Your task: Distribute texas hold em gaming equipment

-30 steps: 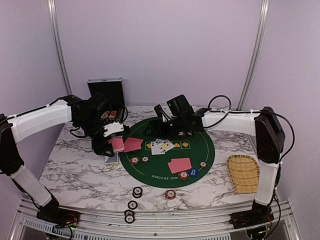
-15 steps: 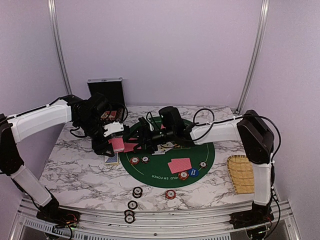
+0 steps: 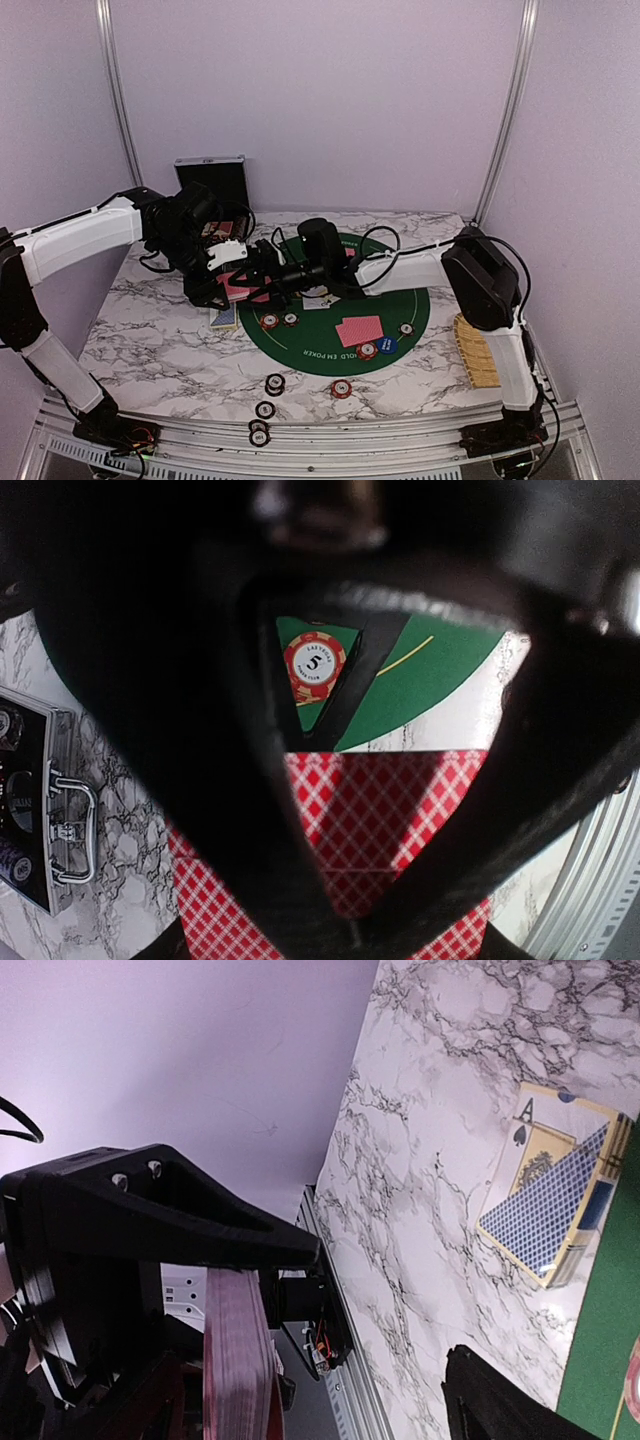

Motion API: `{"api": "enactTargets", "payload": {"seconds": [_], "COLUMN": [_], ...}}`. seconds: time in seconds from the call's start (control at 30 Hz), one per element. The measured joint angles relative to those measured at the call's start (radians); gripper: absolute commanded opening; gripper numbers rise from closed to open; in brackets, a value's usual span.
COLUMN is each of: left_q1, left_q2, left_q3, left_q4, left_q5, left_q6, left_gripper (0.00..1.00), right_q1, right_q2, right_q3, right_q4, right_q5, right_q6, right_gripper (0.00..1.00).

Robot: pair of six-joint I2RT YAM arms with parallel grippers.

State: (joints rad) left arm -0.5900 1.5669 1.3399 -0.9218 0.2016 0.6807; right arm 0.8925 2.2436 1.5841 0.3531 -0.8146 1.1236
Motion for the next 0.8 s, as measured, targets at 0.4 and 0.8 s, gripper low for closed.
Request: {"api": "enactTargets", "payload": {"seconds": [0.4, 0.8], "left_q1": [0.0, 0.0], "left_q2": [0.0, 0.004], "left_q3": [0.001, -0.002], "left_q4": [0.0, -0.005], "left_q5": [0.0, -0.001], "left_q6": [0.0, 0.0], "left_gripper": [0.0, 0.0], "right_q1": [0.011, -0.044], "right_q2": [0.085, -0.027], "right_q3": [0.1, -0.015], "right_q4": [0.026, -0.085], "right_q5": [-0.01, 0.021], "right_q6": [0.043, -0.093], "right_gripper": [0.84, 0.71]}}
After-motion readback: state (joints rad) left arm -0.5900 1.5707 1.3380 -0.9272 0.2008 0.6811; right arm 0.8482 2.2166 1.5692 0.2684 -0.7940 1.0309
